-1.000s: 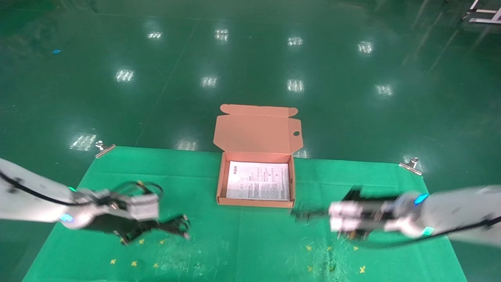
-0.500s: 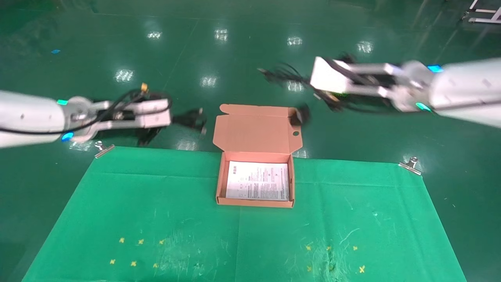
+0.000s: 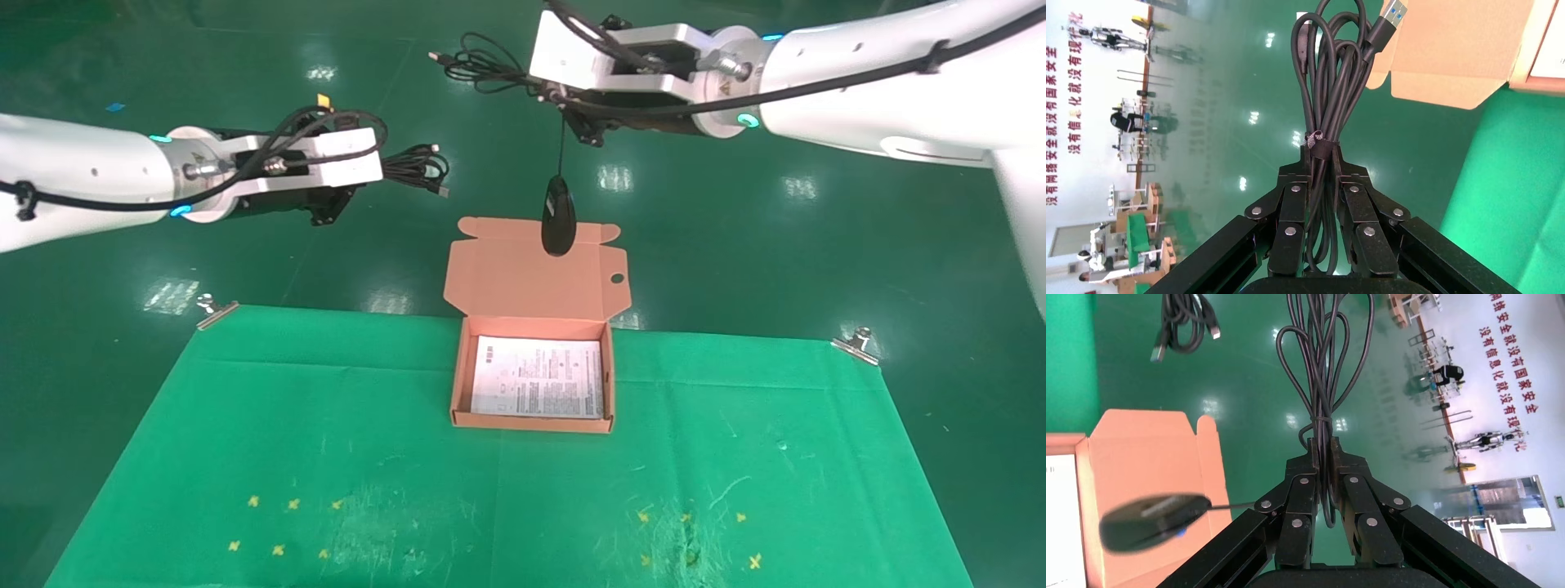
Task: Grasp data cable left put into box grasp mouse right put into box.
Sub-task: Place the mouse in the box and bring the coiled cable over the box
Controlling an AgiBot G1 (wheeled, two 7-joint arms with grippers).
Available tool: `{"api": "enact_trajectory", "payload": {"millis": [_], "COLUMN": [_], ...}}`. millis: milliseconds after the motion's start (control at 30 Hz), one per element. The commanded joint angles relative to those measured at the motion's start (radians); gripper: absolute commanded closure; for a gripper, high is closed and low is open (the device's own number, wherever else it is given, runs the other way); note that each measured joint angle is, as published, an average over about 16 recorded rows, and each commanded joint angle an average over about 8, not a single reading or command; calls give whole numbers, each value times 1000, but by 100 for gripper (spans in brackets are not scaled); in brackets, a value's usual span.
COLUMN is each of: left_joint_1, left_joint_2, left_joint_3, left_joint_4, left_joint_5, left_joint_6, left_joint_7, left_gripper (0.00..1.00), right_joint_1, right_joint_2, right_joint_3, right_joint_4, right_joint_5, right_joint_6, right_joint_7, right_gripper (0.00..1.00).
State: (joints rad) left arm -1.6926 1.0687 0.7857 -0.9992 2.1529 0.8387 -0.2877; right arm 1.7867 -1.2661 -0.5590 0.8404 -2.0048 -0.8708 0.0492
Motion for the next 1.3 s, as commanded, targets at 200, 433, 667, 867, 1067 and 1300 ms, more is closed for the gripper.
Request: {"api": "enact_trajectory", "payload": {"millis": [200,433,667,867,1067,1300], "left_joint_1": [0,6,2,4,4,12], "left_joint_2": [1,2,-11,-32,-51,-61], "left_joint_3": [0,19,41,57,71,74], "left_joint_4": [9,38,44,10,-39,-87], "left_joint_5": [9,68,181,292,373,406], "left_joint_6": [-10,14,57,129,209,248], "left_joint_7": [-3,-37,-117,-221,-300,-343], "left_gripper": [100,100,100,100,100,100], "right_joint_1": [16,-17,-57,-94,-117,-135], "right_joint_2": [-12,-13,-52,-82,-96,-101], "right_joint_3": [2,-13,-38,-76,-153,-278], "right_joint_4": [-24,-6,-42,-61,-64,-62], "right_joint_5": [20,-4,-18,0,42,143], "right_joint_6": [-5,-1,8,9,40,75], "right_joint_7": [-27,-19,-16,-11,15,84], "right_gripper": [100,100,100,100,100,100]}}
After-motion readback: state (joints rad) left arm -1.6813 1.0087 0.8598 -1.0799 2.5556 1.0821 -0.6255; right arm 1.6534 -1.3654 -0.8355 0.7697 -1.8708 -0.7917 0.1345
